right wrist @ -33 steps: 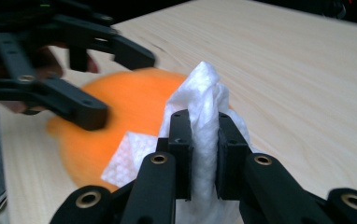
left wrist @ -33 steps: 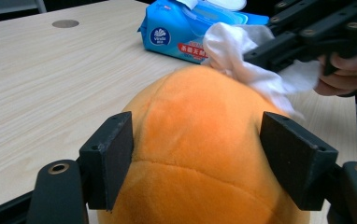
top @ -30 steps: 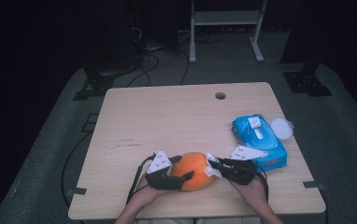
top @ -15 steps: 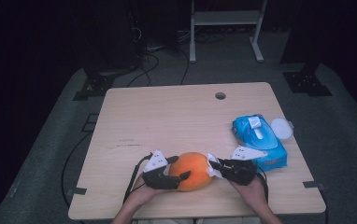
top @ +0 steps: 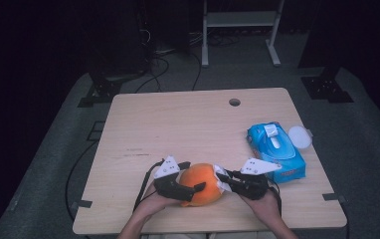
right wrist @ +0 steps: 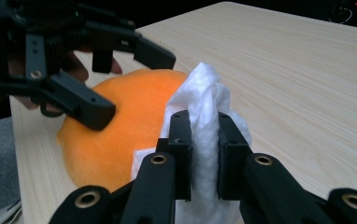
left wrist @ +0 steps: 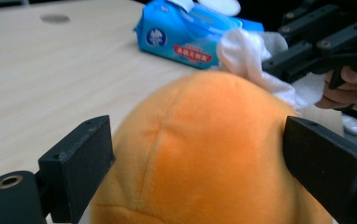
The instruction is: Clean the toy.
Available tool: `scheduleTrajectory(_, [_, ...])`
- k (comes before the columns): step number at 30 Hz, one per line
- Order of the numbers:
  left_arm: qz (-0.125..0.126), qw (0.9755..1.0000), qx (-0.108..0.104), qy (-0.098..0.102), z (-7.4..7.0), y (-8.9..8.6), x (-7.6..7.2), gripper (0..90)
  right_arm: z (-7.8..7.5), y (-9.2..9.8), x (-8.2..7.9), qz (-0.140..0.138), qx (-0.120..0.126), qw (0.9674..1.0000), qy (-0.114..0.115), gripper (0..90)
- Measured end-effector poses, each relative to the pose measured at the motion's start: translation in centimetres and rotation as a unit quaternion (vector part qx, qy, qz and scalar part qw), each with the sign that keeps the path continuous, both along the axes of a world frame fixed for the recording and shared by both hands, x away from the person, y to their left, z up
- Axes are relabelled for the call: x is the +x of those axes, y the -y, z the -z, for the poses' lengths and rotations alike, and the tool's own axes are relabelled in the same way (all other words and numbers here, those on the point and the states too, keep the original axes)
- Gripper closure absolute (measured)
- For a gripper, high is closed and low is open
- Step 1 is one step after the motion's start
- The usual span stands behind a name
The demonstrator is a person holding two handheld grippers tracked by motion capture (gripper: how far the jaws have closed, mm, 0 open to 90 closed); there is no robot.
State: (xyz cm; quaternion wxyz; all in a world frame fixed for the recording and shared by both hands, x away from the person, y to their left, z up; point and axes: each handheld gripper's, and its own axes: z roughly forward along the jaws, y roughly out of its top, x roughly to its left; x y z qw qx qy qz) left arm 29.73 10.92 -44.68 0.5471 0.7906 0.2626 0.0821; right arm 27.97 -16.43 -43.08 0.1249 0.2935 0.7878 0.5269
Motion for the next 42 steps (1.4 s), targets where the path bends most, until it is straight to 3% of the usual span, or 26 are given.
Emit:
scheduleTrajectory(3, [-0.005,0.9998,0.018,0.009,-0.1,0.6,-0.3,25.9,0.1,0.0,0.5,0.009,0.002,0.9999,-0.007,78.4])
scheduleTrajectory(6, [-0.027,0.9981,0.021,0.051,-0.7,1.5,-0.8,39.9,0.2,0.2,1.0,0.026,0.004,0.9996,-0.013,78.4])
scheduleTrajectory(8, [-0.048,0.9964,0.007,0.069,-0.8,2.0,-1.1,44.2,0.0,0.6,1.2,0.039,0.010,0.9991,-0.015,78.5])
scheduleTrajectory(10, [-0.063,0.9945,0.008,0.084,-0.7,2.5,-1.2,43.7,-0.2,1.0,1.4,0.044,0.023,0.9986,-0.015,78.5])
scheduleTrajectory(13, [-0.058,0.9957,0.009,0.072,-0.5,2.5,-1.2,38.0,-0.3,0.6,1.3,0.040,0.018,0.9990,-0.012,78.5])
scheduleTrajectory(16, [-0.048,0.9976,-0.004,0.050,-0.9,2.0,-1.0,25.0,0.0,0.2,1.1,0.030,0.016,0.9993,-0.014,78.6])
scheduleTrajectory(18, [-0.048,0.9976,-0.006,0.050,-1.1,1.7,-1.0,19.7,0.0,-0.1,0.8,0.018,0.014,0.9997,-0.012,78.6])
scheduleTrajectory(20, [-0.040,0.9974,0.026,0.054,-0.9,1.6,-1.0,20.6,-0.1,-0.5,0.5,0.010,0.010,0.9999,-0.005,78.6])
scheduleTrajectory(21, [-0.036,0.9973,0.033,0.055,-0.5,1.5,-1.1,25.2,-0.2,-0.6,0.3,0.011,0.002,0.9999,0.001,78.6])
scheduleTrajectory(24, [-0.033,0.9982,0.029,0.040,-0.2,1.0,-1.0,28.5,0.0,-0.3,0.6,0.023,-0.002,0.9997,-0.001,78.7])
scheduleTrajectory(29, [-0.027,0.9986,0.028,0.036,0.0,0.6,-1.0,29.1,1.2,0.9,1.7,0.048,-0.003,0.9982,-0.037,78.6])
scheduleTrajectory(31, [-0.026,0.9986,0.030,0.036,0.0,0.6,-1.1,29.2,1.1,0.8,1.5,0.047,0.001,0.9981,-0.038,78.6])
scheduleTrajectory(37, [-0.022,0.9986,0.029,0.039,0.1,0.6,-1.2,29.1,0.1,-0.3,0.6,0.019,0.013,0.9996,-0.014,78.5])
scheduleTrajectory(42, [-0.020,0.9985,0.031,0.041,0.1,0.6,-1.2,29.1,1.1,0.5,1.2,0.038,0.007,0.9987,-0.033,78.5])
